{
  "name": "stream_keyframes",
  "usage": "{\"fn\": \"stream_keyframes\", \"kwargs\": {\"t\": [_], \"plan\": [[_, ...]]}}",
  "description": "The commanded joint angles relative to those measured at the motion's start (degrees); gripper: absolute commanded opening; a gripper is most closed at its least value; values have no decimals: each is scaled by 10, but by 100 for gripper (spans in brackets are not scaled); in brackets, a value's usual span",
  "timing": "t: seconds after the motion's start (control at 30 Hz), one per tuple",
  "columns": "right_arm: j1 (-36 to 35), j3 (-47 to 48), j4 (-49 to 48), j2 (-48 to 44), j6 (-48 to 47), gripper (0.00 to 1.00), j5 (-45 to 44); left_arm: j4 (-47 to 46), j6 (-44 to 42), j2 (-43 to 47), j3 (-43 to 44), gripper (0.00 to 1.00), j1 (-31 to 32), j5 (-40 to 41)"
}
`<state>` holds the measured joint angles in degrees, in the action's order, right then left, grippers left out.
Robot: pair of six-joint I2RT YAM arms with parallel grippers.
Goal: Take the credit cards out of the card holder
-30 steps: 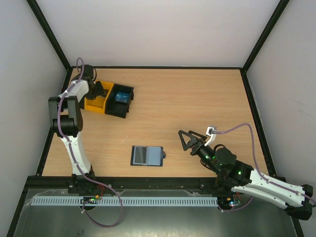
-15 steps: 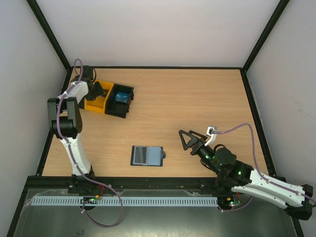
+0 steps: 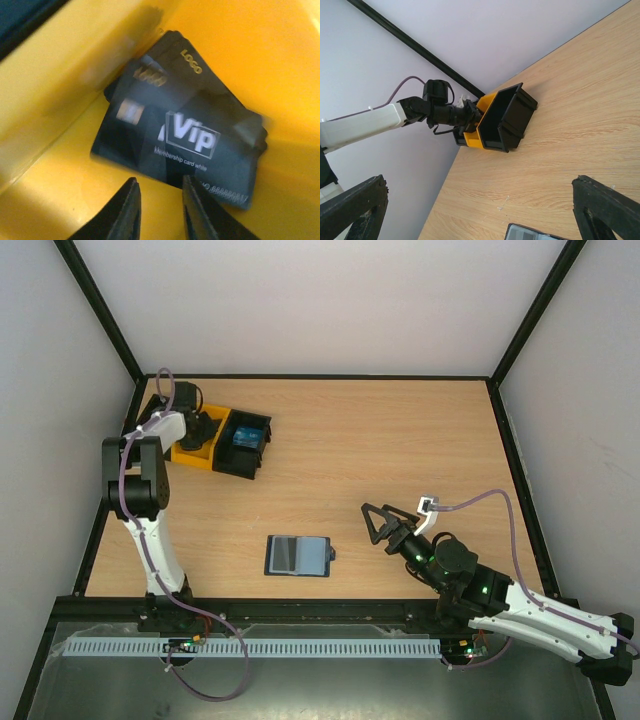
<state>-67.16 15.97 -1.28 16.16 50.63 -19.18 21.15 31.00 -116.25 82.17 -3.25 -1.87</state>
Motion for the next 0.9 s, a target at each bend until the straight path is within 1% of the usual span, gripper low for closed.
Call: {"fn": "stream_keyframes", "kwargs": {"t": [0.0,0.13,0.4,0.6,0.77,0.87], "plan": [[-4,3,11,-2,5,98,-12,-8,-8,-30,26,21,1,6],[-4,3,5,5,4,98,-16,2,-8,-45,38,19,0,18],[-3,4,7,8,5,98,-18,-3,-21,-47,52,19,0,32],[-3,4,12,5,9,98,-18,-39,-38,-25,44,22,3,8],[-3,4,13,4,16,98,-15,-62,-42,-1,28,25,6,7],[-3,4,13,4,18,98,-11,-80,-40,21,2,28,7,2]]}}
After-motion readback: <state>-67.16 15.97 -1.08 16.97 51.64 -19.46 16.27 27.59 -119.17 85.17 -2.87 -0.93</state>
